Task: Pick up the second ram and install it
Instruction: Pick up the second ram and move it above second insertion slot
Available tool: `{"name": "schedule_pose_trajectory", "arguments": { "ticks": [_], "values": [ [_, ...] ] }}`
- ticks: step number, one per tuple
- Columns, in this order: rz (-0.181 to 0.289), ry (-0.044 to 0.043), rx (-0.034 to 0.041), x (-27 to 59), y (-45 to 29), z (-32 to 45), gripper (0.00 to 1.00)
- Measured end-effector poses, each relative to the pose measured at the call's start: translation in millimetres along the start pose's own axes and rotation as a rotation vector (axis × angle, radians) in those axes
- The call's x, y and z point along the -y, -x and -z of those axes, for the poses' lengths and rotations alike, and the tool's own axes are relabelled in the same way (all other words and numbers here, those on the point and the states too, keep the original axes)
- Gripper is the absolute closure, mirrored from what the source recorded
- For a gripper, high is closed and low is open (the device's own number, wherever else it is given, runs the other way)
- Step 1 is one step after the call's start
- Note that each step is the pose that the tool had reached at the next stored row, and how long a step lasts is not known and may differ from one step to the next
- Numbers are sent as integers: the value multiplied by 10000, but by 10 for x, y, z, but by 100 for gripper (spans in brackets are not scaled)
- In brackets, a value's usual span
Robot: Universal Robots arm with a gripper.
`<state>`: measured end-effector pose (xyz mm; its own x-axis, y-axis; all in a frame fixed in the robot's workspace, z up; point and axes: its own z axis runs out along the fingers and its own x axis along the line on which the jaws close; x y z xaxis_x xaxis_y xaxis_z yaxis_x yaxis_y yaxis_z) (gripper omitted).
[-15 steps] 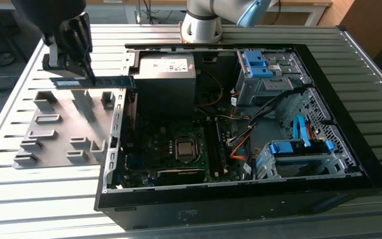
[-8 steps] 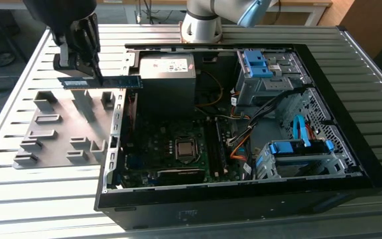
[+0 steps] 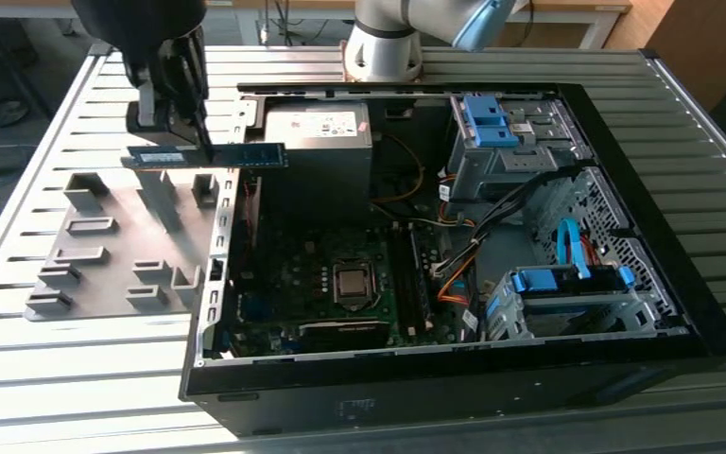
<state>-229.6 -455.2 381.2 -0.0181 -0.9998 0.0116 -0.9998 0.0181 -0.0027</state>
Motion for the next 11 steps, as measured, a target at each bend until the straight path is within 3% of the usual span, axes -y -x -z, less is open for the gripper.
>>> {"name": "schedule_pose_trajectory", "arguments": {
  "ticks": [11],
  "values": [
    [1,0,0,207,4,-1,86]
  ]
}}
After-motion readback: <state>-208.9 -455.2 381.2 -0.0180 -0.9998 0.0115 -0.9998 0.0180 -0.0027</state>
